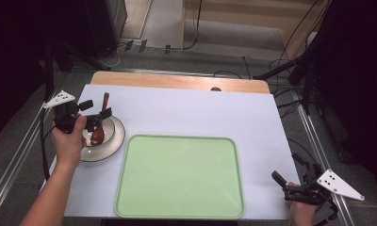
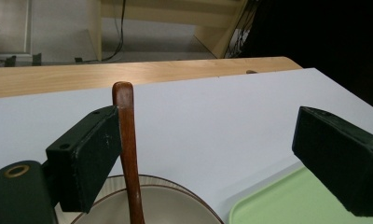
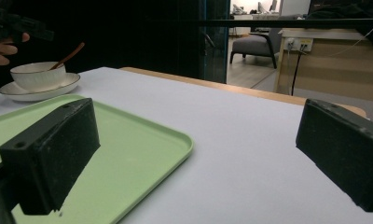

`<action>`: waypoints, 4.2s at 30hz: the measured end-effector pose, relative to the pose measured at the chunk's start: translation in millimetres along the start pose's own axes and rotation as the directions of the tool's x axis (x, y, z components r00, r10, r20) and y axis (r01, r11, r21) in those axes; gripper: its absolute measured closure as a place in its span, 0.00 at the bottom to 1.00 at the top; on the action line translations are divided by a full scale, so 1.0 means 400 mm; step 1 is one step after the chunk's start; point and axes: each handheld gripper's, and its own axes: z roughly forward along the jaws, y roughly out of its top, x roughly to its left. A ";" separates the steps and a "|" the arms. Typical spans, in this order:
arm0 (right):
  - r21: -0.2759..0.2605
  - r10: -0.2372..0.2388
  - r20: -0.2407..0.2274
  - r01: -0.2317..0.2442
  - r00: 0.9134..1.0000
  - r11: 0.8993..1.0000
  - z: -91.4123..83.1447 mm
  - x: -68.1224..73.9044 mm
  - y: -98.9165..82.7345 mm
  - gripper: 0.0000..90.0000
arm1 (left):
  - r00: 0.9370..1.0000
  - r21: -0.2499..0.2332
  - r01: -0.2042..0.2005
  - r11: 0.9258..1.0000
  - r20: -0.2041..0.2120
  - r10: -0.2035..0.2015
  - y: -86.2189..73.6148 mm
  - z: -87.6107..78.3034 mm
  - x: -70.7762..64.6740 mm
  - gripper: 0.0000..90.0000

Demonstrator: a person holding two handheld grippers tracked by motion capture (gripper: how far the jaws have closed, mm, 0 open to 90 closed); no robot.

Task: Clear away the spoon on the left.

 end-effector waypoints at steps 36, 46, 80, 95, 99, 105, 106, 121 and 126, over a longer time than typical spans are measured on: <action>0.006 -0.031 -0.004 0.031 0.999 0.999 0.001 0.008 -0.001 0.00 | 0.963 0.185 0.269 0.945 -0.083 -0.258 0.015 0.092 0.126 0.59; 0.002 -0.034 -0.005 0.034 0.999 0.999 0.001 0.007 -0.002 0.00 | 0.955 0.306 0.297 0.905 -0.082 -0.286 0.002 0.116 0.139 0.76; -0.006 -0.029 0.020 0.030 0.999 1.000 -0.004 0.007 -0.002 0.00 | 0.975 0.243 0.211 0.947 0.012 -0.221 0.098 0.017 0.007 0.95; -0.008 -0.031 0.020 0.031 0.999 0.999 -0.005 0.008 -0.001 0.00 | 0.964 0.215 0.209 0.954 0.117 -0.238 0.100 -0.004 -0.090 0.95; -0.008 -0.033 0.021 0.033 0.999 0.999 -0.004 0.009 -0.001 0.00 | 0.965 0.225 0.193 0.955 0.134 -0.227 0.092 0.002 -0.112 0.95; -0.010 -0.036 0.025 0.036 0.999 0.999 -0.006 0.009 -0.001 0.00 | 0.954 0.229 0.207 0.951 0.170 -0.248 0.052 0.012 -0.141 0.95; -0.011 -0.038 0.024 0.038 0.999 0.999 -0.006 0.008 -0.001 0.00 | 0.951 0.231 0.210 0.950 0.176 -0.253 0.044 0.015 -0.144 0.95; -0.011 -0.037 0.024 0.037 0.999 0.999 -0.007 0.008 -0.001 0.00 | 0.937 0.237 0.235 0.943 0.202 -0.284 -0.028 0.030 -0.180 0.95; -0.011 -0.037 0.023 0.038 0.999 0.999 -0.005 0.008 -0.001 0.00 | 0.931 0.245 0.245 0.938 0.211 -0.298 -0.055 0.038 -0.193 0.95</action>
